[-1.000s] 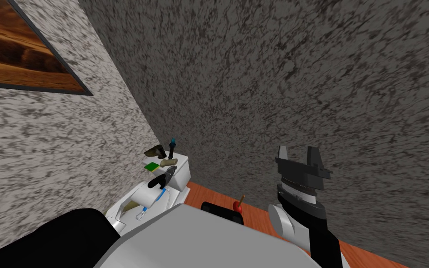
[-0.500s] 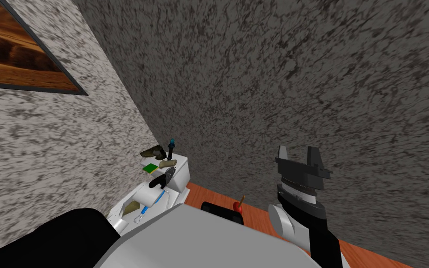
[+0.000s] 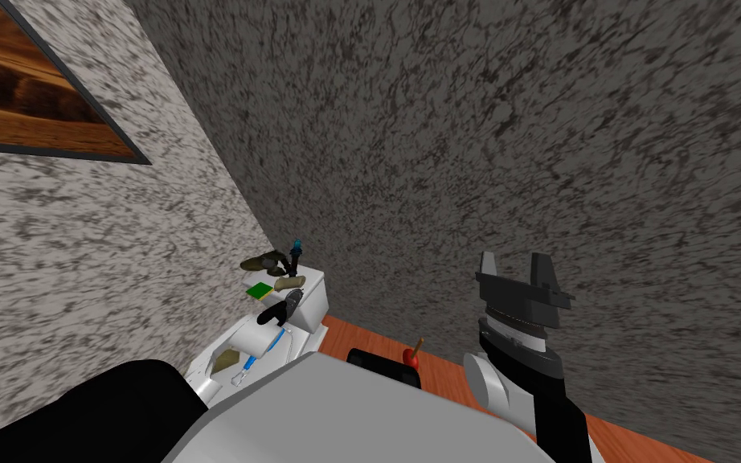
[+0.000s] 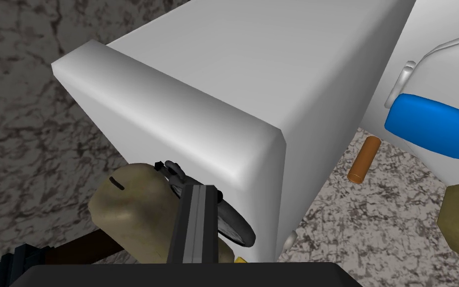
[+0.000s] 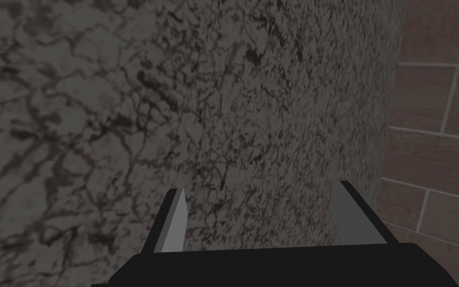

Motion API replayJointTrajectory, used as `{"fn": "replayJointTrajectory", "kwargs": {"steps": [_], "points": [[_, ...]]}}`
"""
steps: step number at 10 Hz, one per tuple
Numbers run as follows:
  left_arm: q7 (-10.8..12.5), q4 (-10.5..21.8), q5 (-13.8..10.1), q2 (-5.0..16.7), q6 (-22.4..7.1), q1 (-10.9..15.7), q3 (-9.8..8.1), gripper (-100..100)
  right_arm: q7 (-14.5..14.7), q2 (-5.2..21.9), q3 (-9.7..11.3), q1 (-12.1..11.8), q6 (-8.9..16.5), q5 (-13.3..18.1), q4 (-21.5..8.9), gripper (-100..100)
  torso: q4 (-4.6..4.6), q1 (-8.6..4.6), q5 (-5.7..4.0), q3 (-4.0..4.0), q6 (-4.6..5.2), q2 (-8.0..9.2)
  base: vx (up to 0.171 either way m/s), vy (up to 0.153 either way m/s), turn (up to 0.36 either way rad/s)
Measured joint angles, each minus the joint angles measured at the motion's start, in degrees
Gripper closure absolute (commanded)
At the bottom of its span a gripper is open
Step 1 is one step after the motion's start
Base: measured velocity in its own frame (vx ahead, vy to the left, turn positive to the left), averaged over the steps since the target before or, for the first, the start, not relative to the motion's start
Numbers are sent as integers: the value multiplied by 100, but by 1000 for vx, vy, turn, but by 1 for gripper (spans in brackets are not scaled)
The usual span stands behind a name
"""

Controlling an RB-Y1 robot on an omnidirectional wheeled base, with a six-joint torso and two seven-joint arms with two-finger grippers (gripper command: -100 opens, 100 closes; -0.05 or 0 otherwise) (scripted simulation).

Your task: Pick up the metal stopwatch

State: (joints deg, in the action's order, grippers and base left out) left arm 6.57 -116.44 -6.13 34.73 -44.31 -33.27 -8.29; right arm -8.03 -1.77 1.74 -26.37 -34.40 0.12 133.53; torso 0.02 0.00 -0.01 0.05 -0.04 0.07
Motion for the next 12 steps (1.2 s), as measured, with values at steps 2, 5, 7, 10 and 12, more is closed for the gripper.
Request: {"fn": "replayJointTrajectory", "kwargs": {"steps": [2,5,7,10,12], "points": [[-128,-159,-190,-61,-136,20,188,-100,0,1,-1,0,0,0,0,0,2,33,7,6,0,11,-36,101,-5],[-269,-589,-432,-111,-424,-88,382,-100,0,1,-1,0,0,0,0,0,2,30,7,5,0,8,-23,81,-3],[-368,-818,-619,-130,-582,-135,527,-100,0,1,-1,0,0,0,0,0,2,34,8,6,0,10,-24,94,-4],[-535,-1165,-947,-122,-773,-232,724,-100,0,1,-1,0,0,0,0,0,2,40,9,4,-1,6,-17,102,-5],[-632,-1386,-1139,-122,-929,-240,860,-100,0,1,-1,0,0,0,0,0,2,30,8,4,0,7,-18,72,-7]]}}
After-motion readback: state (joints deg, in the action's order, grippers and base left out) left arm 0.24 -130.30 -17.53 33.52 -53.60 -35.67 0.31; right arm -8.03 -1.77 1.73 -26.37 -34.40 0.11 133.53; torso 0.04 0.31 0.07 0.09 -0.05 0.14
